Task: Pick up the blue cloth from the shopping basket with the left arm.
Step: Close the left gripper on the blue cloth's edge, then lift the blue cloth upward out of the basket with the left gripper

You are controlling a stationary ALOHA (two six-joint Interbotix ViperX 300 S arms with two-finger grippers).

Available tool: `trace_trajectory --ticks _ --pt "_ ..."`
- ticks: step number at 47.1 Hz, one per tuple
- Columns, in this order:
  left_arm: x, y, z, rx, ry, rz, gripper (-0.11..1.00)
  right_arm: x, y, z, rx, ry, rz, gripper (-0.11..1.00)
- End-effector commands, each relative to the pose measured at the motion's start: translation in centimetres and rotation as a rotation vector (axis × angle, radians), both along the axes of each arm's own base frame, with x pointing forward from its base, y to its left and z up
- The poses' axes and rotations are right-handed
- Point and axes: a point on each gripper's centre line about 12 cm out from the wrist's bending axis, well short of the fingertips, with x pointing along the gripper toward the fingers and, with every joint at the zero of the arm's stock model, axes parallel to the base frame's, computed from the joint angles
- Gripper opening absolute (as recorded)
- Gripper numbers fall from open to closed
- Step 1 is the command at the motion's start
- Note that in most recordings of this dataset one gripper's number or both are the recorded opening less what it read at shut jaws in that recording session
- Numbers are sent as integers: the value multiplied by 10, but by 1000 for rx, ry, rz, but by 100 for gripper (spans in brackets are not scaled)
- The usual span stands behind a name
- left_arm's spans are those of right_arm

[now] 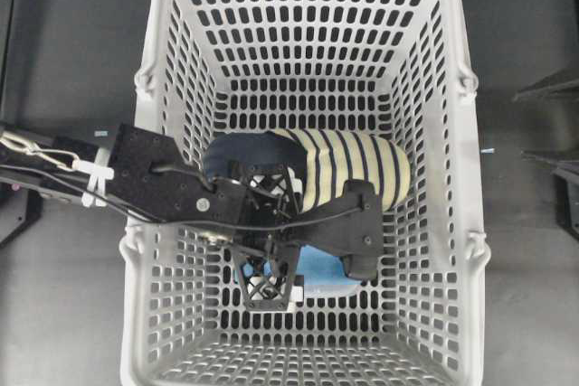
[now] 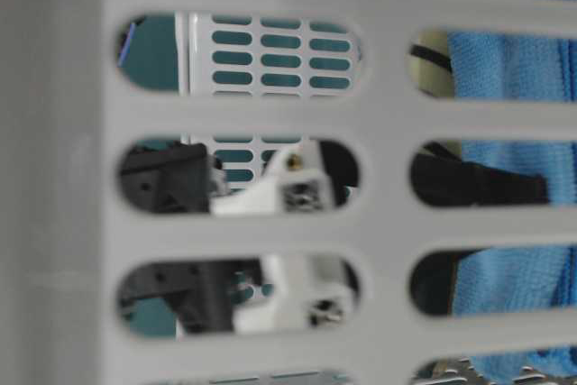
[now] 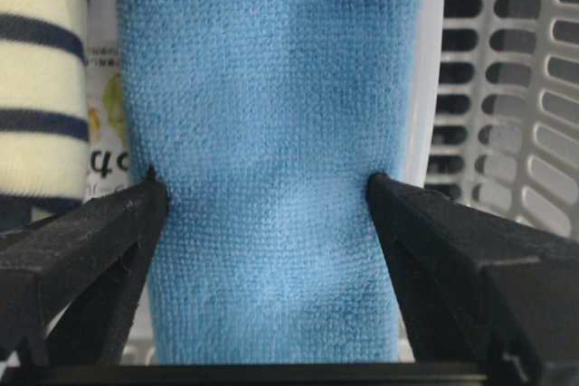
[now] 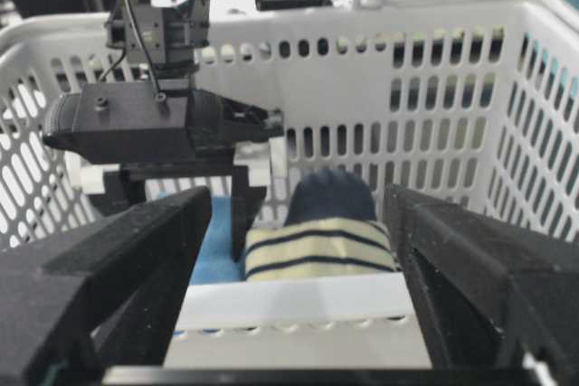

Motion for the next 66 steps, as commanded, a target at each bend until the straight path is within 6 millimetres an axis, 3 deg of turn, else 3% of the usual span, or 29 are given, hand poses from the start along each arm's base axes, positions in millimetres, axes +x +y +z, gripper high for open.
trace_trajectory --ticks 1,14,19,26,28,37,45,54,61,66 --pt "-1 0 -6 -2 -24 -3 87 2 0 2 1 -2 -2 75" --pt "-11 2 -17 4 3 -6 80 2 -1 2 1 -2 -6 74" --pt "-11 2 -10 4 -7 -9 57 1 -2 0 5 1 -10 74" --pt "-8 7 11 -5 -53 5 18 0 -2 1 6 -3 -15 74" --pt "-8 9 17 -6 -69 7 13 0 -3 1 6 -3 -16 74" --pt "-4 12 62 -22 -164 17 13 0 -3 1 9 -2 -19 74" --pt "-4 12 125 -34 -232 20 13 0 -3 1 9 -3 -19 74" --pt "-17 16 190 -28 -225 29 13 -1 -3 1 12 -5 -20 74" --pt "-24 21 215 -12 -252 8 13 -1 -3 1 12 -6 -20 74" --pt "-22 23 215 4 -253 -10 13 -2 -3 3 10 -14 -19 74"
